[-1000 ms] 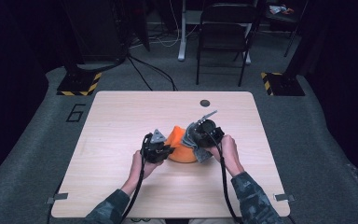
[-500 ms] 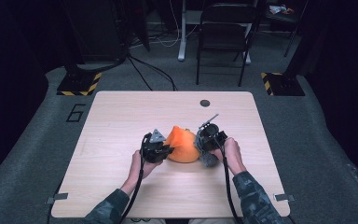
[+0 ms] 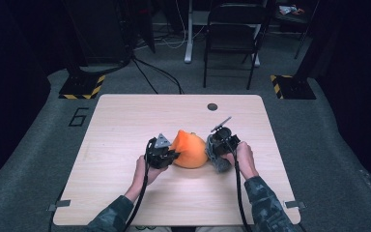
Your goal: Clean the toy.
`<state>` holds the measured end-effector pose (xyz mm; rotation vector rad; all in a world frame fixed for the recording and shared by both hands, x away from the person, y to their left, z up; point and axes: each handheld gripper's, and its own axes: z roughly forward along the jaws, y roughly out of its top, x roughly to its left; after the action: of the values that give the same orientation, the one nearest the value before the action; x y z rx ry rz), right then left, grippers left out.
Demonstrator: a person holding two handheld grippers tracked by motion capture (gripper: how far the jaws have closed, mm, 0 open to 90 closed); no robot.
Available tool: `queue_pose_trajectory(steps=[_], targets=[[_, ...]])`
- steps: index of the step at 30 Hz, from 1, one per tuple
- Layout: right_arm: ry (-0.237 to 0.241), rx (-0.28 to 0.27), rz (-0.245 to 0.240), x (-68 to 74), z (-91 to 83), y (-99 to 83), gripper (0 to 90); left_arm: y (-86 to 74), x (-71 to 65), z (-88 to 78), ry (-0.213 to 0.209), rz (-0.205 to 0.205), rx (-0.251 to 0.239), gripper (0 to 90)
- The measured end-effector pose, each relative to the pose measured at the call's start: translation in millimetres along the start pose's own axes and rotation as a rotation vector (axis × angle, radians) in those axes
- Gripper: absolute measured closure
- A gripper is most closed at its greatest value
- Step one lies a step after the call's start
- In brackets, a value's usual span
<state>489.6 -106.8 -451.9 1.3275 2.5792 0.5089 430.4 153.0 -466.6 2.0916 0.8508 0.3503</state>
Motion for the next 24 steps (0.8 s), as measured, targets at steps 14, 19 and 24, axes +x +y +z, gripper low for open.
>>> queue_pose_trajectory(steps=[14, 19, 24], targets=[[0.024, -0.255, -0.097, 35.3, -60.1, 15.3, 72.8, 3.5, -9.9, -0.6, -0.014, 0.052, 0.002, 80.4], [0.024, -0.302, -0.145, 49.7, -62.1, 18.3, 72.6, 4.8, -16.0, 0.5, -0.02, 0.087, 0.011, 80.3], [-0.004, -0.314, -0.162, 58.2, -49.5, 18.7, 72.2, 4.2, -16.4, 1.4, -0.022, 0.093, 0.015, 80.2]])
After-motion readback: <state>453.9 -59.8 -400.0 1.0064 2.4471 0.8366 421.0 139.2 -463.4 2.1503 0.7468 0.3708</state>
